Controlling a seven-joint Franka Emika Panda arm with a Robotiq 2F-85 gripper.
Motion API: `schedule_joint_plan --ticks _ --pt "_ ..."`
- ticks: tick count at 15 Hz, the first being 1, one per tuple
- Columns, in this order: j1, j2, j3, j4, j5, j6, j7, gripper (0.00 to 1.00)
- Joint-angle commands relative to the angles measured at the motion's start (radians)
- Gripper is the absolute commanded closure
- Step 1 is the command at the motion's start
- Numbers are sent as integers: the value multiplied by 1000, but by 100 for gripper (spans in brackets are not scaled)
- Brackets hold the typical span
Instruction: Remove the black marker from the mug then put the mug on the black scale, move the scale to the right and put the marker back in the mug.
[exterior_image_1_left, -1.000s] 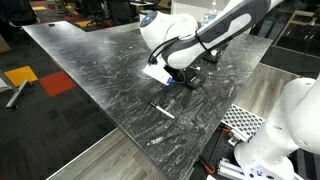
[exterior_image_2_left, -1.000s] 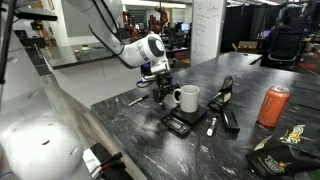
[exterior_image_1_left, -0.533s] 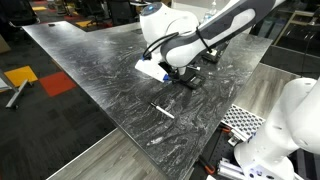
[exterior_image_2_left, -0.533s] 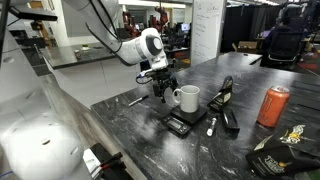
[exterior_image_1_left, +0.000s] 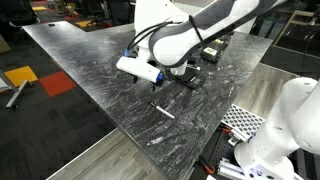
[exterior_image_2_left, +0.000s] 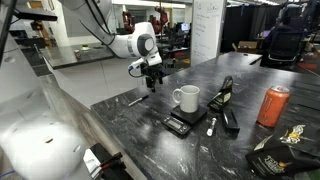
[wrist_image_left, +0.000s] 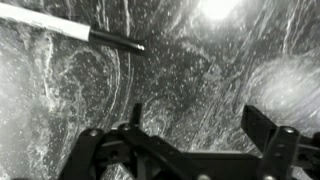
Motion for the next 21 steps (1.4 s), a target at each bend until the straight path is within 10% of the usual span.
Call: schedule_joint_plan --ticks 1,10,21 --pt "23 -28 19 -4 188 -59 -247 0" --pt "18 -33 35 147 188 -577 -598 0" --pt "33 44 48 148 84 -501 -1128 0"
